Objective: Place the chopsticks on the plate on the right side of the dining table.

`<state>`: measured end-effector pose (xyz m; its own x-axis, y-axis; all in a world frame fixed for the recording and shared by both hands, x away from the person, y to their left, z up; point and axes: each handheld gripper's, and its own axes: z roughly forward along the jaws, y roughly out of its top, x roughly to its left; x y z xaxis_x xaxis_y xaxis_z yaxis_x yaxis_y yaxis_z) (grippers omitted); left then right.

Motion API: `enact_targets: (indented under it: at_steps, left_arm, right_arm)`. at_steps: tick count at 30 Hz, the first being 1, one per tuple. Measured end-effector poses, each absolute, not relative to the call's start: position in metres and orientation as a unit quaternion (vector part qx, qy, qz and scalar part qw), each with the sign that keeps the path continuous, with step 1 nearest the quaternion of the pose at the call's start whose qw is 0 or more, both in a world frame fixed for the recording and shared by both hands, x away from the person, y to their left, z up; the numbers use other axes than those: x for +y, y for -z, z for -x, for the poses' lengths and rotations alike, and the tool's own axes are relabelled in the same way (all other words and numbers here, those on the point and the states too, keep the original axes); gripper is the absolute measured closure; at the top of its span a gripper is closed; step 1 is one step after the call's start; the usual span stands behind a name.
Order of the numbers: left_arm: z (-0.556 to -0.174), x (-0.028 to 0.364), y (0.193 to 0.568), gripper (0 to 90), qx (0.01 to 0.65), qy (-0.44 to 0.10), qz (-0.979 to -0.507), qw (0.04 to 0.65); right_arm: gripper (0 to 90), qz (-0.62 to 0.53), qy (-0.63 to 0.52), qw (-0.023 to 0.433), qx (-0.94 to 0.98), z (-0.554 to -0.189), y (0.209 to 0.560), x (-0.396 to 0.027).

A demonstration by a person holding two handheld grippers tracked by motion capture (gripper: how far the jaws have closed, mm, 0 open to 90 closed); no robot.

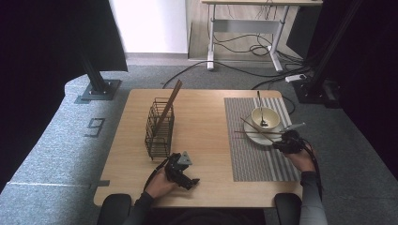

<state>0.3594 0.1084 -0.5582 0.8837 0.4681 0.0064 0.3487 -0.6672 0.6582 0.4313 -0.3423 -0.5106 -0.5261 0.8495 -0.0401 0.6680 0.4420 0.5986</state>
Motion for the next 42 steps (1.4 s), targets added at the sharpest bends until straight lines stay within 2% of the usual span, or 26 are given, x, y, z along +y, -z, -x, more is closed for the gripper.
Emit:
enact_targets:
  at_steps: [20,25,31,42]
  left_arm:
    - [-0.359,0.108,0.558,0.0,0.22,-0.085,-0.91,0.341]
    - [-0.359,0.108,0.558,0.0,0.219,-0.084,-0.911,0.341]
    - [-0.359,0.108,0.558,0.0,0.218,-0.084,-0.911,0.341]
    - [-0.359,0.108,0.558,0.0,0.217,-0.083,-0.911,0.341]
  right_arm:
    - [69.5,-0.497,-0.283,0.181,0.8,-0.435,0.518,-0.366]
    - [59.9,-0.509,-0.283,0.19,0.791,-0.436,0.519,-0.37]
    - [53.3,-0.522,-0.283,0.203,0.778,-0.437,0.52,-0.373]
    - [36.9,-0.54,-0.268,0.253,0.757,-0.442,0.52,-0.376]
